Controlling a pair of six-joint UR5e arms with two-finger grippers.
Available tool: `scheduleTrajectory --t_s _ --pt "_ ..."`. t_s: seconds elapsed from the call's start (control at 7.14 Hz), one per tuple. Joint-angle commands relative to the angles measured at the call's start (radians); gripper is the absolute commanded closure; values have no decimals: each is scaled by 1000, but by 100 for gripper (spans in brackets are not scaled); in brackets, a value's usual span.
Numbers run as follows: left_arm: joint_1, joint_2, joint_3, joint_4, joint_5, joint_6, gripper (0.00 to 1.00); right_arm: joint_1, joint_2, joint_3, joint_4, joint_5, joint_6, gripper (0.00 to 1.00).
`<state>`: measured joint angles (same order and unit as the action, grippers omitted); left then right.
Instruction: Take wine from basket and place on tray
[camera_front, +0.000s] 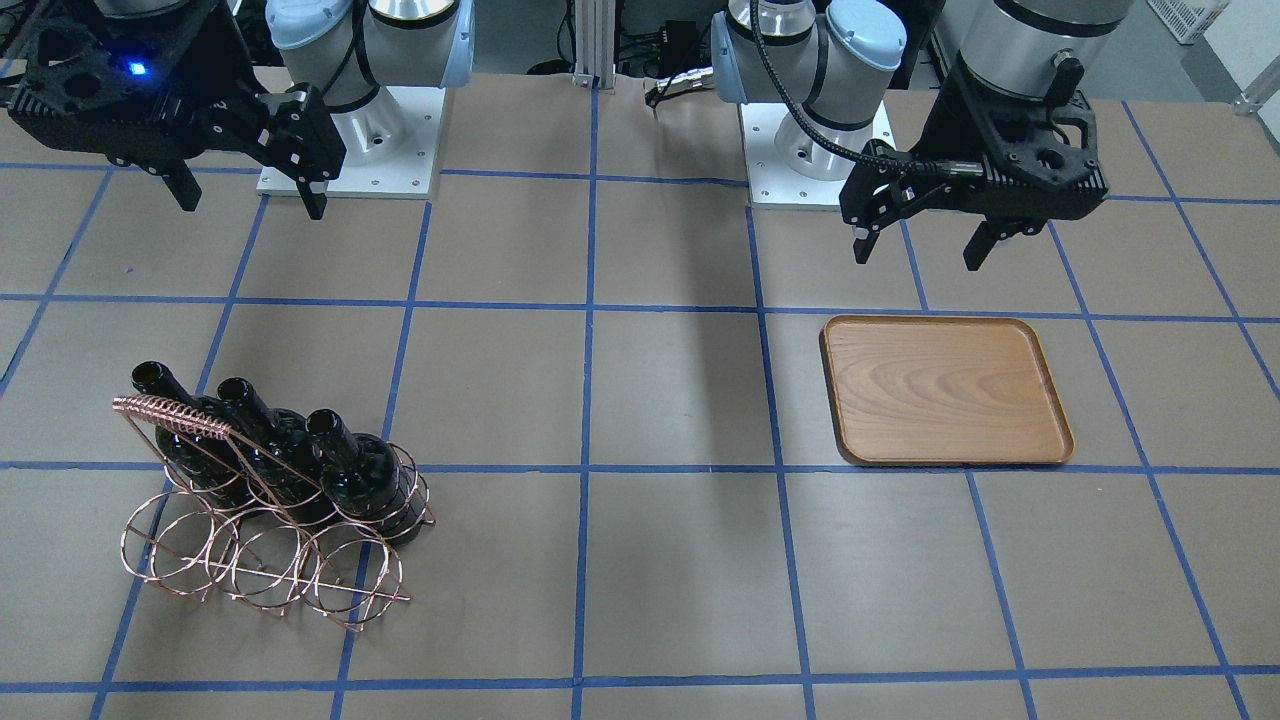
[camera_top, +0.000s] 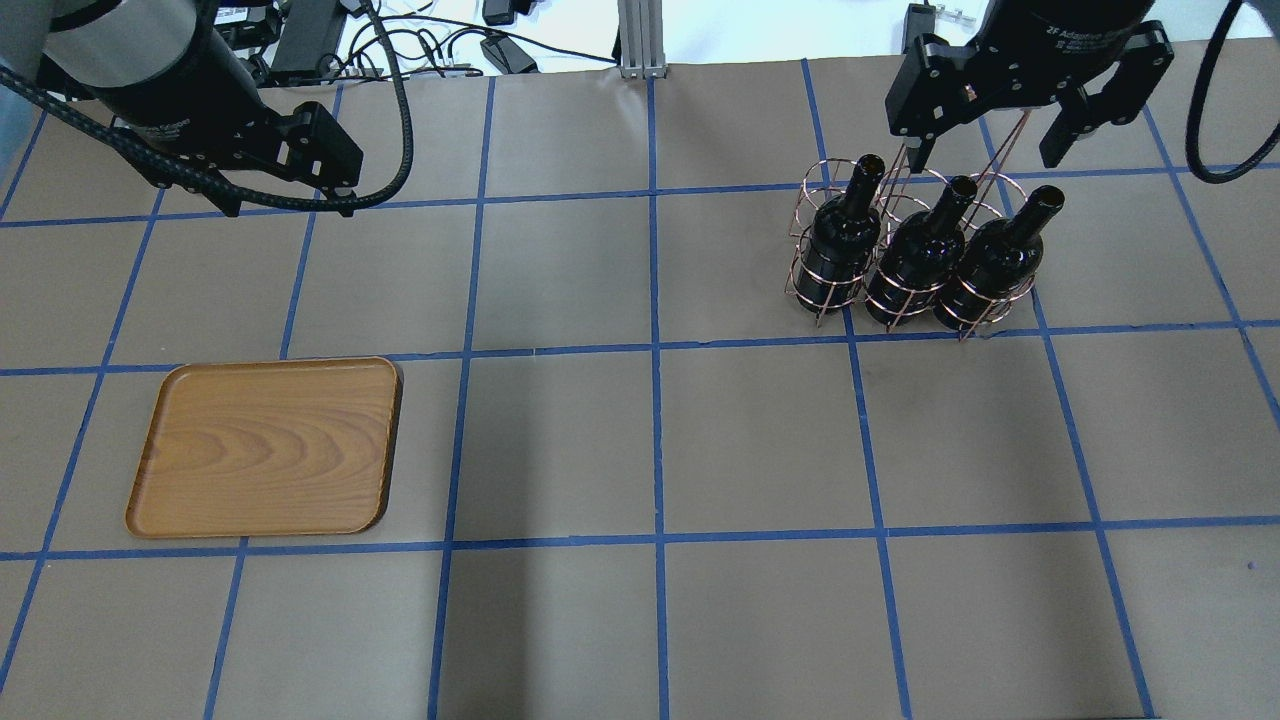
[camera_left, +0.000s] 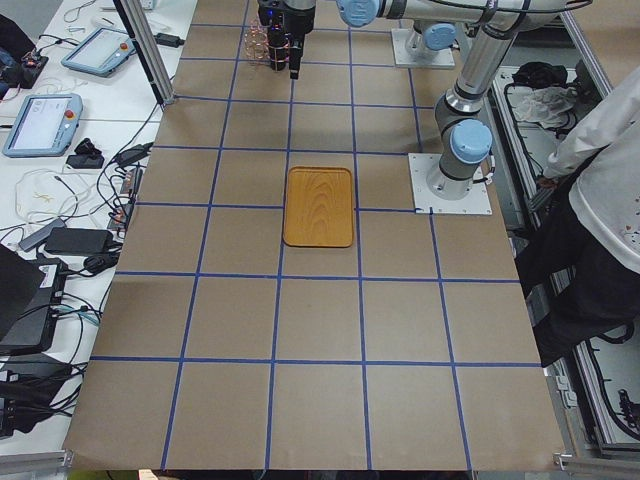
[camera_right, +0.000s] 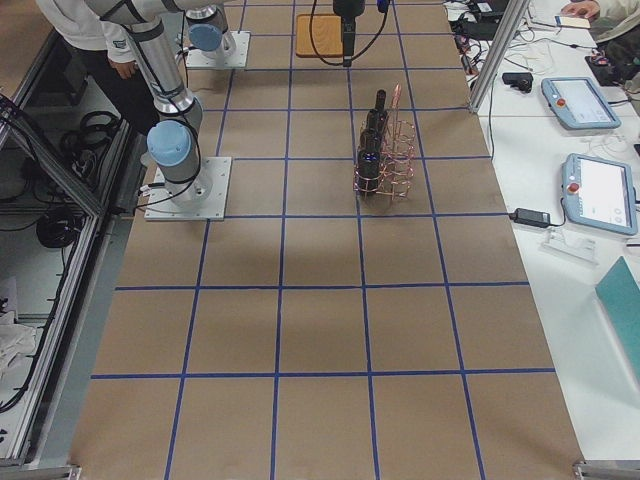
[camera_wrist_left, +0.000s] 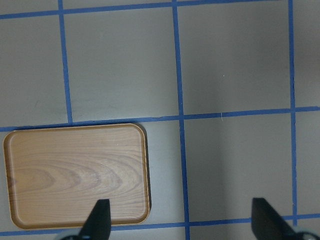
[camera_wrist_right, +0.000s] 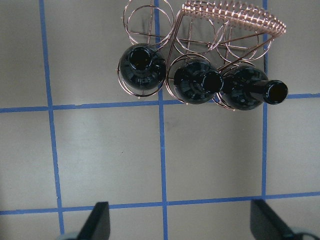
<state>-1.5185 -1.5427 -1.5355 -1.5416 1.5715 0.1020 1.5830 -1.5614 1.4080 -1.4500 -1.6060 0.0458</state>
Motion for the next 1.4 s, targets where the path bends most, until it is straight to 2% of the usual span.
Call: scheduleTrajectory --t_s 0.0,0.42,0.7,0.84,1.26 --pt "0 0 0 0 1 1 0 -3 1 8 -3 3 3 0" --pt "0 0 0 0 1 1 0 -53 49 17 -81 6 2 1" --pt "0 0 0 0 1 1 0 -80 72 130 -224 6 19 2" --pt "0 0 -2 0 1 1 0 -80 75 190 -339 3 37 1" --pt "0 0 0 0 1 1 0 -83 122 204 -381 5 104 1"
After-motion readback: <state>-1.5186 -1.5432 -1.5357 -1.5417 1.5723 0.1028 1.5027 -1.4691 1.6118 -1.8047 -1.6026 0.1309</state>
